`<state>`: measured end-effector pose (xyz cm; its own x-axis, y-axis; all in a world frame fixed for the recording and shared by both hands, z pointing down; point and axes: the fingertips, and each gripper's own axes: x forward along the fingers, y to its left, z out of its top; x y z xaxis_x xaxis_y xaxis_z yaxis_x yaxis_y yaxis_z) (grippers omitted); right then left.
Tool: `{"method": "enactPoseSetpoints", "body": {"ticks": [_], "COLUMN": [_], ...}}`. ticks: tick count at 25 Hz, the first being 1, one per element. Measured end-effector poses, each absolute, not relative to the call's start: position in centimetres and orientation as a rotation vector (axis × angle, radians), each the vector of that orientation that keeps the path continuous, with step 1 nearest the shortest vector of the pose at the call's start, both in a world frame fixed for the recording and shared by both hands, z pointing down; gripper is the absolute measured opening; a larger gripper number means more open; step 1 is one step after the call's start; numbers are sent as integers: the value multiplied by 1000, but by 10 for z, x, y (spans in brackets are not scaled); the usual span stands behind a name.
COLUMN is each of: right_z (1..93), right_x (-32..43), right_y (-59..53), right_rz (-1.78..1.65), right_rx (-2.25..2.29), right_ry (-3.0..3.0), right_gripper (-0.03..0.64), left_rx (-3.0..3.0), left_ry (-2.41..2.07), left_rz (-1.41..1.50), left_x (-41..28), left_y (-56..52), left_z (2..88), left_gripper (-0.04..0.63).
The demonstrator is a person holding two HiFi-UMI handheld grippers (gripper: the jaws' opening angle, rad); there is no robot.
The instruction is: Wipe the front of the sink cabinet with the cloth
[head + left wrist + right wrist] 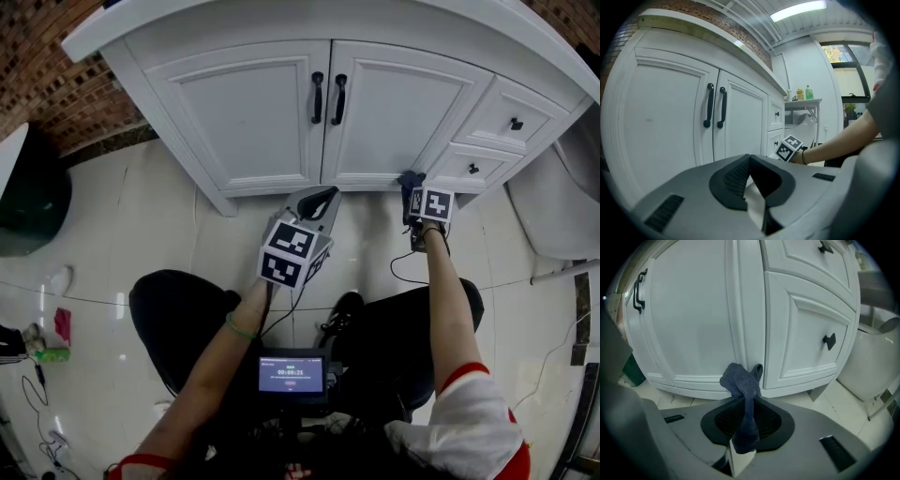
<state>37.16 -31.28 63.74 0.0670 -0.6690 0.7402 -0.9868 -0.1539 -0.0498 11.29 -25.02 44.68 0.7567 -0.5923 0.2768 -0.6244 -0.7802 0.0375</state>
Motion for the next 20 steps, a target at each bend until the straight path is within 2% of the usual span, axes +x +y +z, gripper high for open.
{"method": "enactPoseSetpoints", "body": {"ticks": [5, 11, 20], "right_z": [657, 640, 580], "right_x": [360, 338, 241], "right_y": [-315, -319, -300], "right_rz": [910, 885, 797], "right_rx": [1836, 1821, 1719], "right_ry": [-1622, -1695, -2002], "right_gripper": [61, 61, 61], "left_rx": [2803, 2792, 2808], "left_ry": [-997, -1032, -1086], "left_rz": [396, 382, 349], "left_x": [105, 94, 72], "left_y": [-255, -257, -229], "left_z": [456, 451, 423], "left_gripper": [20, 20, 20]}}
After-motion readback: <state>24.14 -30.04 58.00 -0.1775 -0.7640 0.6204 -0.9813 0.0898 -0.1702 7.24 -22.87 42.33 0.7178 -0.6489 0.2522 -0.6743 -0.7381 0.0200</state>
